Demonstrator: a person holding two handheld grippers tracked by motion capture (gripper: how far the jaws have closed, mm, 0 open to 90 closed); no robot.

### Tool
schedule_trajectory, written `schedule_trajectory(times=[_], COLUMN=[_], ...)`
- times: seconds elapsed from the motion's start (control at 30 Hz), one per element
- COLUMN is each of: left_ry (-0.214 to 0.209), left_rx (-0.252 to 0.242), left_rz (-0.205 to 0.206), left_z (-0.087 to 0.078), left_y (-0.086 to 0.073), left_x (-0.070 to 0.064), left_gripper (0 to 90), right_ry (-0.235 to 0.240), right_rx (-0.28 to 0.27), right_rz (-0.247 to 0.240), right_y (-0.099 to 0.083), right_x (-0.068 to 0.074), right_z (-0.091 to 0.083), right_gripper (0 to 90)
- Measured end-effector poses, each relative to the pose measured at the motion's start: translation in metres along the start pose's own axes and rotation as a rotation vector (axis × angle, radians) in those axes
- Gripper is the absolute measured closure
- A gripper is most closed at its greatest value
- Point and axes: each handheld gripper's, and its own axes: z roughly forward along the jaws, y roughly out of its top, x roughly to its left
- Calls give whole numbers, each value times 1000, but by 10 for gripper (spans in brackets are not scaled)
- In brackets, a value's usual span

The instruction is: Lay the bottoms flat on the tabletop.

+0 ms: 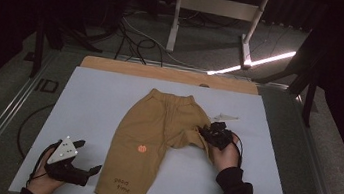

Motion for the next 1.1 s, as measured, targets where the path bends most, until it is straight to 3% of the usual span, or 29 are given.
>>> schedule_trajectory(times=[0.3,0.4,0.47,0.53,0.57,0.63,0.9,1.07,1.1], left_ry=[0,0,1,3,0,2,4,3,3], left_rx=[-2,-2,-6,-7,-7,-8,-15,-20,-20], left_rz=[-2,-1,-4,-4,-3,-3,-2,-6,-6], left_z=[-1,-1,-1,-1,-1,-2,-3,-3,-3], left_y=[1,1,1,1,1,1,1,1,1], left_x=[-1,-1,0,0,-1,0,-1,-1,-1], left_gripper=[3,3,3,3,3,3,3,3,3], right_ry=[-5,-4,-14,-15,-23,-37,-51,-33,-33], right_rx=[1,-5,-14,-26,-50,-67,-153,-176,-176], right_rz=[-9,-8,-8,0,8,6,-11,-57,-57], right_y=[-1,-1,1,1,3,5,5,-8,-8], right_x=[2,2,3,3,2,1,6,19,19], right_z=[-1,-2,-5,-8,-14,-22,-68,-100,-100], right_gripper=[861,809,681,628,504,442,439,475,475])
